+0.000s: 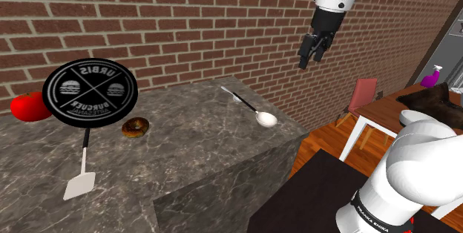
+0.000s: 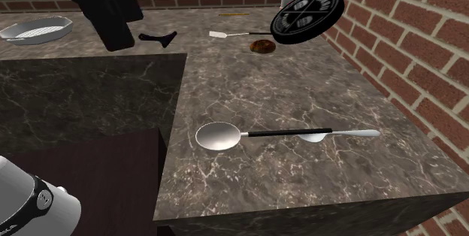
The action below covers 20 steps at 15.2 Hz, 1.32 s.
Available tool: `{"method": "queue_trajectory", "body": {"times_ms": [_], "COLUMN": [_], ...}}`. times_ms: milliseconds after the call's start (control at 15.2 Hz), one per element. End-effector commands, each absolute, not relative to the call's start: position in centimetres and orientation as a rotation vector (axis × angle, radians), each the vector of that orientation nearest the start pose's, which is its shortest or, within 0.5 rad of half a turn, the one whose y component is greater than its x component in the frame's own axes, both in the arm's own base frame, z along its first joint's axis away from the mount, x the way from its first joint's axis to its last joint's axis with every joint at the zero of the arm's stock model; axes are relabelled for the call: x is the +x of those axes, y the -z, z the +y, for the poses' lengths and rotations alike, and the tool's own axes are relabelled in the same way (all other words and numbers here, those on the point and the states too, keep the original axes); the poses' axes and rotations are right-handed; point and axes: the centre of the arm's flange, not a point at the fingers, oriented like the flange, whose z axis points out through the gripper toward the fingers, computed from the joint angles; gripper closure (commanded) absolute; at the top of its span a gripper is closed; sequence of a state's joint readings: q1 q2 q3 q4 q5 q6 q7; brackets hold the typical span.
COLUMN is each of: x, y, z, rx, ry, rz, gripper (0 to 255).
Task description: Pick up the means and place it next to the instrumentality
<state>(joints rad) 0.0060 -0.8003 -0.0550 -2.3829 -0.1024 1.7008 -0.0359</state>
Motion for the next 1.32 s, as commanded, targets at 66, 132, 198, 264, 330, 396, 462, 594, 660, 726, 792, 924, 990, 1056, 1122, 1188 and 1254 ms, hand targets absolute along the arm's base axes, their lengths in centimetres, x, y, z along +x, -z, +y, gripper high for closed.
{"method": "queue_trajectory", "body": {"times_ms": [66, 132, 198, 264, 330, 396, 462, 594, 660, 726, 792, 924, 990, 1056, 1122, 1188, 1254], "x": [32.3, 33.0, 33.8, 34.6, 35.4, 36.1, 36.9, 38.5, 39.3, 40.1, 40.9, 42.5, 43.4, 44.2, 45.0, 45.8, 46.7], "y": [-58.4, -57.3, -56.3, -55.3, -54.3, -53.2, -52.2, -50.2, -49.2, -48.2, -47.2, -45.2, -44.2, -43.2, -42.2, -41.2, -40.2], "z": [-3.0, -3.0, -3.0, -3.0, -3.0, -3.0, -3.0, -2.9, -2.9, -2.9, -2.9, -2.9, -2.9, -2.9, -2.9, -2.9, -2.9], "rx": [-3.196, -3.189, -3.183, -3.176, -3.169, -3.161, -3.154, -3.14, -3.132, -3.125, -3.117, -3.102, -3.094, -3.086, -3.078, -3.07, -3.062], "ry": [0.19, 0.195, 0.2, 0.206, 0.211, 0.216, 0.221, 0.231, 0.236, 0.241, 0.246, 0.255, 0.26, 0.265, 0.27, 0.275, 0.279], "rz": [0.001, 0.016, 0.031, 0.046, 0.061, 0.076, 0.091, 0.12, 0.135, 0.149, 0.164, 0.192, 0.207, 0.221, 0.235, 0.249, 0.263], "gripper": [0, 0, 0, 0, 0, 0, 0, 0, 0, 0, 0, 0, 0, 0, 0, 0, 0]}}
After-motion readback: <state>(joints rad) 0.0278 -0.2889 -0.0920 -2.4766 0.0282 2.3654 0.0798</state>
